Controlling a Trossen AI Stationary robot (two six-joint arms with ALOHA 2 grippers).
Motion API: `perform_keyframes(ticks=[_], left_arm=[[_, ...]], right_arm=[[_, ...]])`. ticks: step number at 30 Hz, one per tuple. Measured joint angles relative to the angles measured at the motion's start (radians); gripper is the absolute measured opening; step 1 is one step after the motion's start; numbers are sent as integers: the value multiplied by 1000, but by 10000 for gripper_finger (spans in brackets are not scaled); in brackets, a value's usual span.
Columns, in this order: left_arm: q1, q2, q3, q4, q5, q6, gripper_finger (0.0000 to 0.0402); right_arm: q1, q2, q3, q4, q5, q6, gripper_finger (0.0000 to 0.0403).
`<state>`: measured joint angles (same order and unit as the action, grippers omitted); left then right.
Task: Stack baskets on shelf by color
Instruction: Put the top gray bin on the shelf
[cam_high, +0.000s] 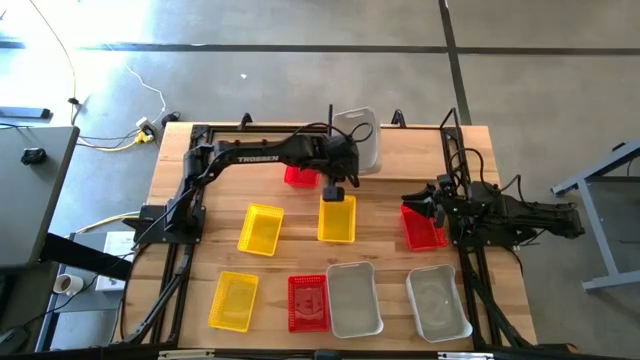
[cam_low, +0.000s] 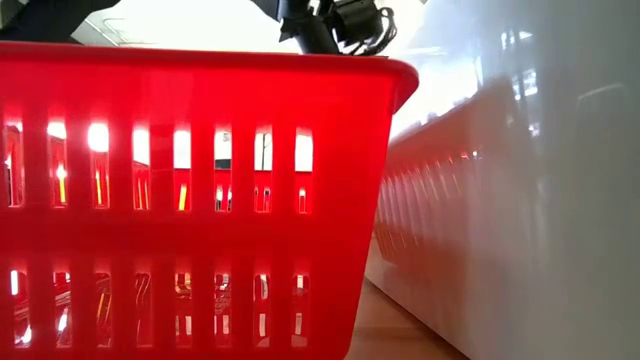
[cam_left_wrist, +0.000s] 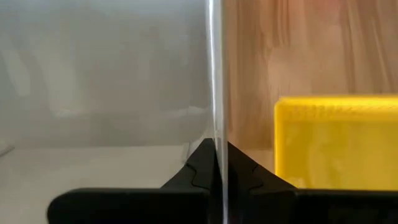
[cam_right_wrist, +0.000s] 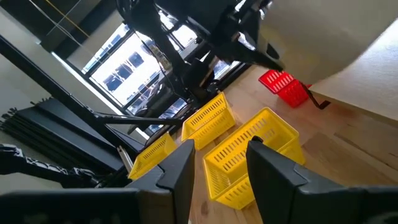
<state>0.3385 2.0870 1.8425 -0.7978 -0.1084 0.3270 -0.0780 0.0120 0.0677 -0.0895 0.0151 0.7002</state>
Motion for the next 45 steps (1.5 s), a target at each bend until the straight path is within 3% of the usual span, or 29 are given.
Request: perform_keyframes(ticks=[15, 20, 31, 45], left_arm=[[2, -2, 1, 38, 2, -11, 1], [-4, -2, 1, 37, 78, -11, 1], [-14, 43, 3, 40, 13, -7, 1], [-20, 47, 0, 44, 29, -13, 1]], right_arm=[[0, 0, 0, -1, 0, 31, 130], [0, 0, 0, -1, 0, 44, 130], [0, 0, 0, -1, 0, 45, 130], [0, 0, 0, 0, 0, 60, 130]])
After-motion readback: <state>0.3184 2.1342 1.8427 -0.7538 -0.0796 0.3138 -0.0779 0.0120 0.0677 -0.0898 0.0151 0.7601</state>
